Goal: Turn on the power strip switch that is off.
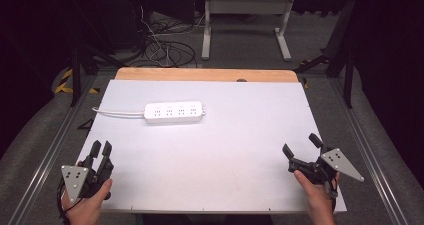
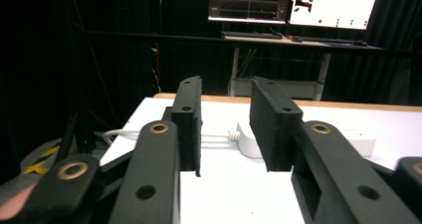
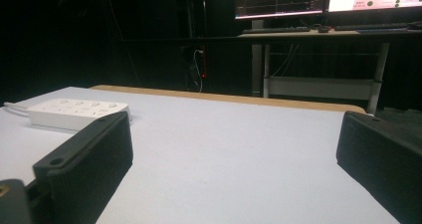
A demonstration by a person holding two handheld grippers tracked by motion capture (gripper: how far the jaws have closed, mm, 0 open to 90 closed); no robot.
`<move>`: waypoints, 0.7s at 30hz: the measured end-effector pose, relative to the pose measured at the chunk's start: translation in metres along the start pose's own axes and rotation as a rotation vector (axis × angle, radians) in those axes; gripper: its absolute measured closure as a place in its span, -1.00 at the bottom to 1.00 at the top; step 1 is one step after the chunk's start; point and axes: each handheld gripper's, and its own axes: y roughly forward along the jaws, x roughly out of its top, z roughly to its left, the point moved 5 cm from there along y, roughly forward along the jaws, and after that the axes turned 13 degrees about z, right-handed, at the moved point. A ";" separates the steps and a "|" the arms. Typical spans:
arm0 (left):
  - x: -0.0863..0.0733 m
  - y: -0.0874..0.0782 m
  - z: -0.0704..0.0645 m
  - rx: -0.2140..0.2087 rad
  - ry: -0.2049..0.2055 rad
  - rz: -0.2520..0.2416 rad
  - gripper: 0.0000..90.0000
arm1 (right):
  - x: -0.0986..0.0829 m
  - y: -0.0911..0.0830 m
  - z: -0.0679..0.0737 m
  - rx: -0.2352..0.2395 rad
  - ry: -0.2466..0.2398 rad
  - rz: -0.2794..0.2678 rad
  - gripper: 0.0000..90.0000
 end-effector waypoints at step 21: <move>0.003 -0.005 -0.005 -0.063 0.034 0.103 1.00 | 0.000 -0.001 0.001 0.015 0.000 0.002 -0.95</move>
